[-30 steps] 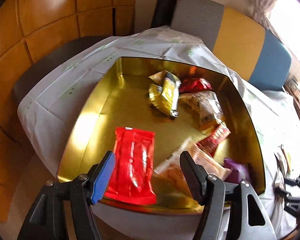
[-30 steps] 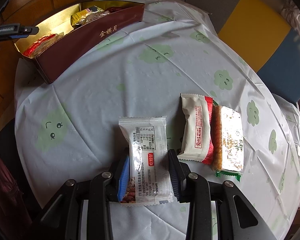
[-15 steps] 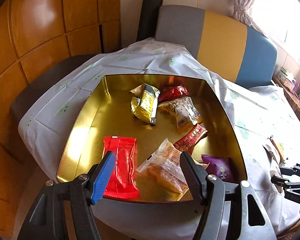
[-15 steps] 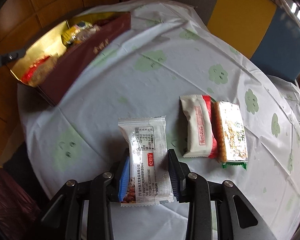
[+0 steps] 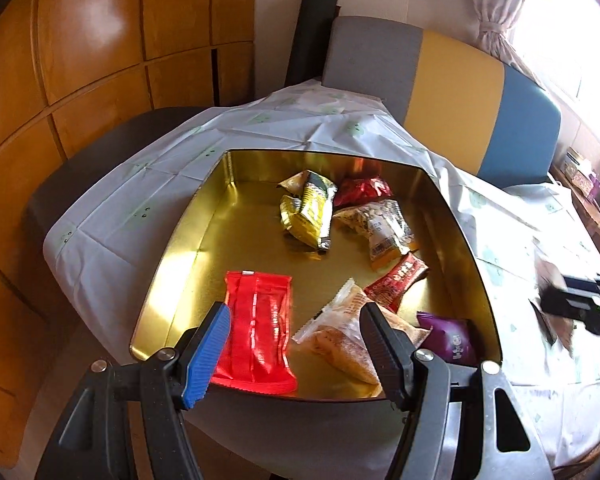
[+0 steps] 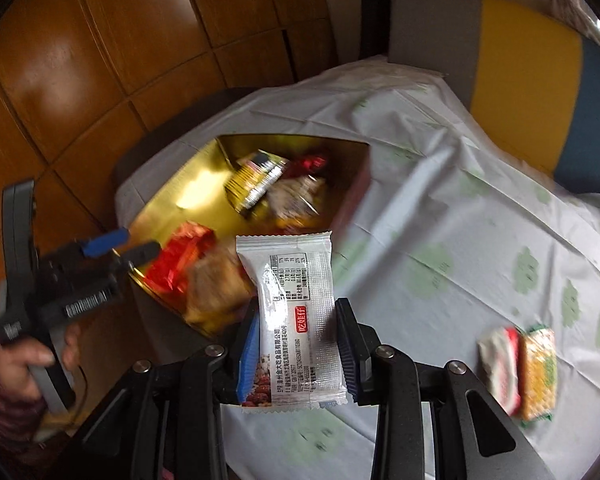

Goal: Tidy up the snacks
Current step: 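Carry the white label packet into the gold tin and open the right gripper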

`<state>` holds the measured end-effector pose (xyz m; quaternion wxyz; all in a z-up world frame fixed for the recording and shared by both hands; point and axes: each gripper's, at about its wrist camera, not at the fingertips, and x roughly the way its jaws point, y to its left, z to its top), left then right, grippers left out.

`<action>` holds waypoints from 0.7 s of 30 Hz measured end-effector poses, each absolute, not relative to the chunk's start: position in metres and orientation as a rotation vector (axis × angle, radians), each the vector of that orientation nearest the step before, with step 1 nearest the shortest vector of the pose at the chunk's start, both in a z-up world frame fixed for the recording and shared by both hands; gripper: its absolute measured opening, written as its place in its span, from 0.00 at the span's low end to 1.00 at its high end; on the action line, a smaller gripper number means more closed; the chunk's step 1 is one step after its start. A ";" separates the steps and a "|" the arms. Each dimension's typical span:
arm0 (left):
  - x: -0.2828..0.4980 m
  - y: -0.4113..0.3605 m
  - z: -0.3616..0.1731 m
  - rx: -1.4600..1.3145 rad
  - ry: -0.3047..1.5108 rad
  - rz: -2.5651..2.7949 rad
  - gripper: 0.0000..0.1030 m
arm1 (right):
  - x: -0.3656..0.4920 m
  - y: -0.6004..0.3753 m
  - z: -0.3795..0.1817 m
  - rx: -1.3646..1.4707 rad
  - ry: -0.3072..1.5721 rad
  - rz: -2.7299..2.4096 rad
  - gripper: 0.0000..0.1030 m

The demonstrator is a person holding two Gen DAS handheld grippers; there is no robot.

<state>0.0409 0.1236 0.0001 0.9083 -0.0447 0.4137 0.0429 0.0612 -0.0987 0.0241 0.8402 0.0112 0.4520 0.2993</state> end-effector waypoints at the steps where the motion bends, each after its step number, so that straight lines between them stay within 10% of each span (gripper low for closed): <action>1: 0.040 0.127 0.001 -0.101 0.848 0.098 0.66 | 0.067 -0.087 0.024 0.031 0.957 0.647 0.34; 21: 0.039 0.152 -0.009 -0.152 0.856 0.151 0.66 | 0.084 -0.033 -0.003 -0.020 0.978 0.620 0.48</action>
